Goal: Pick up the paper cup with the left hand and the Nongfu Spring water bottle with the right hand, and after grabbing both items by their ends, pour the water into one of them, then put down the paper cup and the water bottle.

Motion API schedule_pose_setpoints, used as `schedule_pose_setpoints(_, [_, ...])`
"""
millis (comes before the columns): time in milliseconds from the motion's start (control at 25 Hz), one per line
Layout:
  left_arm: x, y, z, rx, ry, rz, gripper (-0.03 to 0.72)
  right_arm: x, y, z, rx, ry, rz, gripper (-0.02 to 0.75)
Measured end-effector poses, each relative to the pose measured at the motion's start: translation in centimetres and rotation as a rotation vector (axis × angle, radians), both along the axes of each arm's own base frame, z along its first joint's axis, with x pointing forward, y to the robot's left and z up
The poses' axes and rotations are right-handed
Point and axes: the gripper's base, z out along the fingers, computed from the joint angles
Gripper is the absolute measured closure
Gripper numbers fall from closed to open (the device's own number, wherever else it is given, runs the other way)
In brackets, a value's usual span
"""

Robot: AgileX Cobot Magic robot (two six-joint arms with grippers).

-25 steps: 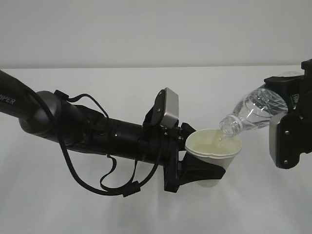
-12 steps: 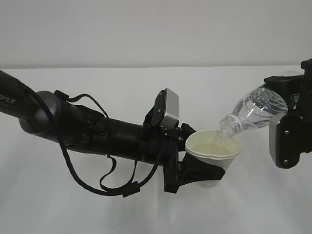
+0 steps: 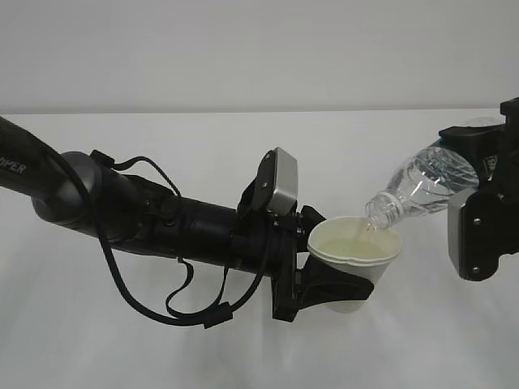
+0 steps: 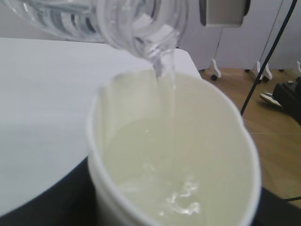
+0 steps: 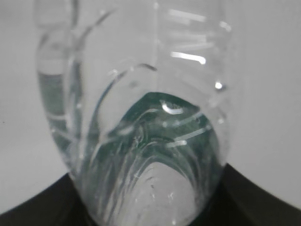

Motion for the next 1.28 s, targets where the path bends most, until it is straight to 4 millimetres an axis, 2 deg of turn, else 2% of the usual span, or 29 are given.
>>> schedule_pose_setpoints(1280, [0.14, 0.05, -0.24, 0.027, -0.007, 0.014, 0.237, -0.01, 0.07, 0.02, -0.01, -0.006, 0.012, 0.318])
